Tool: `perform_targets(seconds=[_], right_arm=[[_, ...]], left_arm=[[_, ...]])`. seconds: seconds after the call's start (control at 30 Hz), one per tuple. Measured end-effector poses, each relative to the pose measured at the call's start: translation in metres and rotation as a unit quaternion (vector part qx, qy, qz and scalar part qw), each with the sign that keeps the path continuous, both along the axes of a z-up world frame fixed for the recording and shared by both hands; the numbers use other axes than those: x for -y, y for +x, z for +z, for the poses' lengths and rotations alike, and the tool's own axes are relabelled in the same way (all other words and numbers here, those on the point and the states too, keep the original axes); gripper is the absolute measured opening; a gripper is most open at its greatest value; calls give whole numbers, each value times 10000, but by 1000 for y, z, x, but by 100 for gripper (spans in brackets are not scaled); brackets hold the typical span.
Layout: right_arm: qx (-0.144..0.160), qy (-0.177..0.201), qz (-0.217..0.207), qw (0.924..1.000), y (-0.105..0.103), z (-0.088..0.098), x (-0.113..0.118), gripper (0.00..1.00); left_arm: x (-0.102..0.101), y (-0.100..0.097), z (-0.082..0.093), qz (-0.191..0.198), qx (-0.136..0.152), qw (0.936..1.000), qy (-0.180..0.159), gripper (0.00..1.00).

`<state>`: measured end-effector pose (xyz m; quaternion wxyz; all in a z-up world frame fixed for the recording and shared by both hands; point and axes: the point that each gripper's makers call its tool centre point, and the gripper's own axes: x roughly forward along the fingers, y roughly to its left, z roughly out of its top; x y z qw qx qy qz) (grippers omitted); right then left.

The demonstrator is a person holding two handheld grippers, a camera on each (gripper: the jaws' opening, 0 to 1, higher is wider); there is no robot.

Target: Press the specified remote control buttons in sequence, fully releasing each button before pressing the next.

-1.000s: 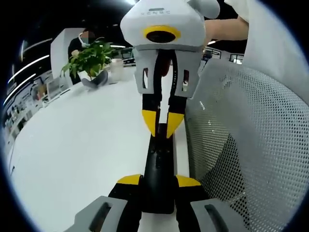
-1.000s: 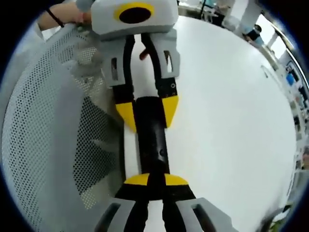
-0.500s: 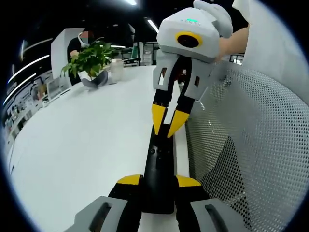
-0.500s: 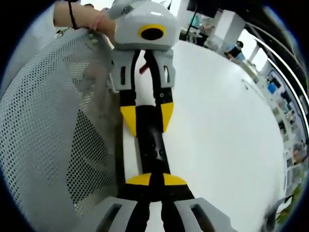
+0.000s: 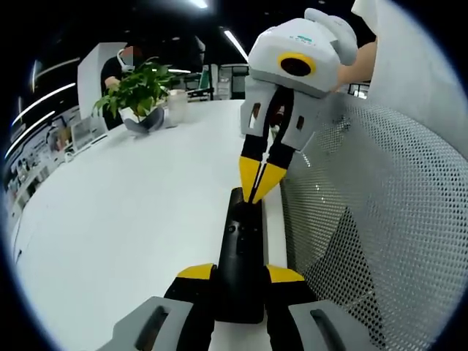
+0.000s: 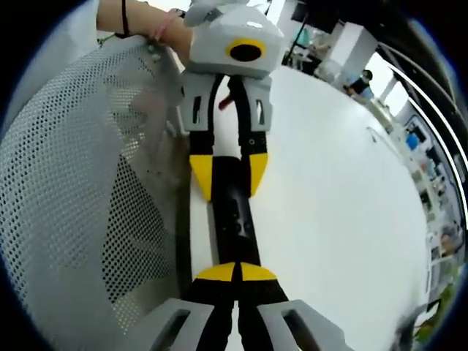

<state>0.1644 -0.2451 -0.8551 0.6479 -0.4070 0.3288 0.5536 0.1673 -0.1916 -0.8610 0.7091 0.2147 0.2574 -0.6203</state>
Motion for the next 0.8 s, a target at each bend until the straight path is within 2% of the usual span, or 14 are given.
perform_targets(seconds=[0.13, 0.3, 0.4, 0.6, 0.73, 0.8], right_arm=[[-237, -67, -86, 9997, 1, 0, 0, 0], [-699, -104, -335, 9969, 2, 0, -1, 0], [-886, -246, -328, 9952, 2, -1, -2, 0], [-964, -753, -105, 9924, 2, -3, -4, 0], [-892, -854, -93, 9923, 1, -4, -3, 0], [-752, -838, -168, 9935, 0, -4, -2, 0]], left_arm=[[0, 0, 0, 8, 2, 10000, 18, 25], [0, 0, 0, -13, -4, 10000, -6, 25], [0, 0, 0, 6, 1, 10000, 14, 25], [0, 0, 0, -17, 9, 10000, 25, 25], [1, 0, 0, -4, 9, 10000, 43, 25], [1, 0, 0, -18, 11, 10000, 31, 25]])
